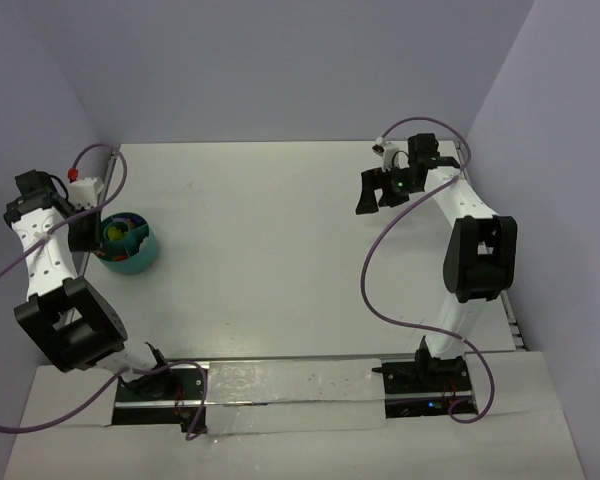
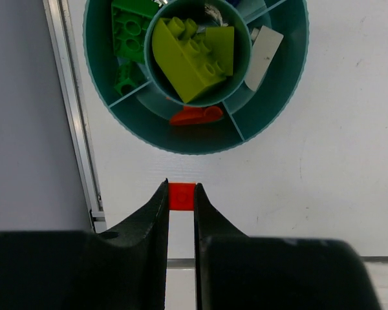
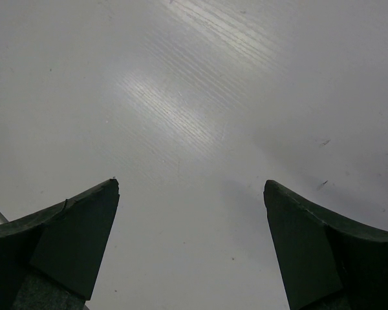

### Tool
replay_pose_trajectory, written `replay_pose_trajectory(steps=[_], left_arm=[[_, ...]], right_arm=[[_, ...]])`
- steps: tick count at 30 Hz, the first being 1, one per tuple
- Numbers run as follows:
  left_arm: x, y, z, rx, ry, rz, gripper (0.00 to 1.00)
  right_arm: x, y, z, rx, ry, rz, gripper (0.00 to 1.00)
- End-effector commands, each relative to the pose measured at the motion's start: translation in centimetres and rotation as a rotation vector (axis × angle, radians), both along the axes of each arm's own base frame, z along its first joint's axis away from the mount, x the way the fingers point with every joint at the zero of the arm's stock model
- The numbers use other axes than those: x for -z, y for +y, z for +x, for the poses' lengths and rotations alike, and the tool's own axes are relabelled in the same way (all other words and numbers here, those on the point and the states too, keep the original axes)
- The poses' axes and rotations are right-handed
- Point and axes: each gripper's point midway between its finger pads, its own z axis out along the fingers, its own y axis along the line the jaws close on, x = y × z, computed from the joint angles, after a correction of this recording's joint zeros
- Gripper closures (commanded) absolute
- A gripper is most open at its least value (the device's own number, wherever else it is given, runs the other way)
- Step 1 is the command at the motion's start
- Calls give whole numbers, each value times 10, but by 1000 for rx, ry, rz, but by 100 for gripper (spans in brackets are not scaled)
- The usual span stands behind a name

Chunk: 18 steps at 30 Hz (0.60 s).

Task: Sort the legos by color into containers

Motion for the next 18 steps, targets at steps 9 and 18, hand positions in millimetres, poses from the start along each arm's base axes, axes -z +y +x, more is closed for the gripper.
replay_pose_trajectory(steps=[9, 18], left_arm=[[8, -5, 32, 5, -39, 6, 96], [23, -8, 32, 18, -10, 1, 92]], right_arm=[[-15, -1, 6, 1, -47, -24, 0], [-16, -3, 7, 0, -49, -37, 0]])
